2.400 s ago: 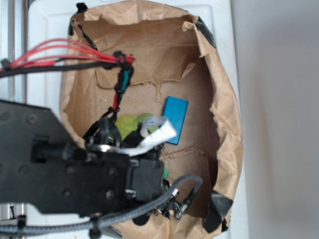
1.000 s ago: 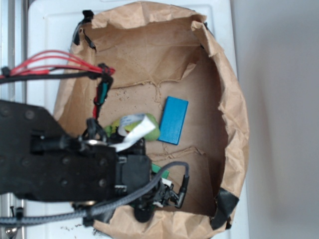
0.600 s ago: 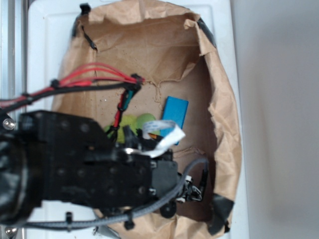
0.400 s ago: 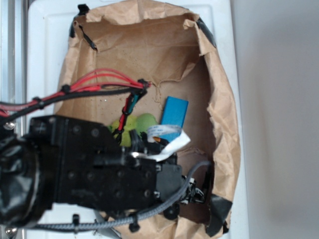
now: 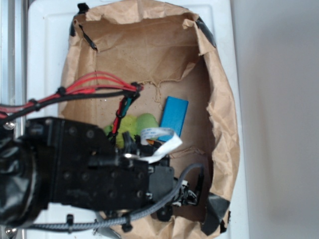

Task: Grab the green block.

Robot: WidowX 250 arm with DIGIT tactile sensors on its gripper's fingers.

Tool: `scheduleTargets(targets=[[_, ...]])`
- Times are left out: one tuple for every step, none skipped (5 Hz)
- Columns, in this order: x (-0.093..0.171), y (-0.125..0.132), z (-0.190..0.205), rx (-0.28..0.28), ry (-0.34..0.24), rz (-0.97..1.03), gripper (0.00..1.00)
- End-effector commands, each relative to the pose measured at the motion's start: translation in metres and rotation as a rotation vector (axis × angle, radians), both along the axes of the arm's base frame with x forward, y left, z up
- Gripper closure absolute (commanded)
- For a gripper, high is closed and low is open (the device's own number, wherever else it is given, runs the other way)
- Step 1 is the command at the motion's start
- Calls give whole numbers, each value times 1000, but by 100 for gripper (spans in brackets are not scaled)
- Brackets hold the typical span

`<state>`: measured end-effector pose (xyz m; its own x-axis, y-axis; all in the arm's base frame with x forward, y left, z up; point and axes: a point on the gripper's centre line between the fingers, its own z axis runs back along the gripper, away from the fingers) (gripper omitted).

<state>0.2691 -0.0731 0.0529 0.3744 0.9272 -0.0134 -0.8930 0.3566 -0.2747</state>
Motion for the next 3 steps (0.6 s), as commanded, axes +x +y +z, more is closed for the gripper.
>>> scheduleTargets(targets=[[-13, 0, 12, 19, -76, -73, 100], [-4, -4, 6, 31, -92, -81, 100], [-4, -6, 4, 35, -95, -89, 100]])
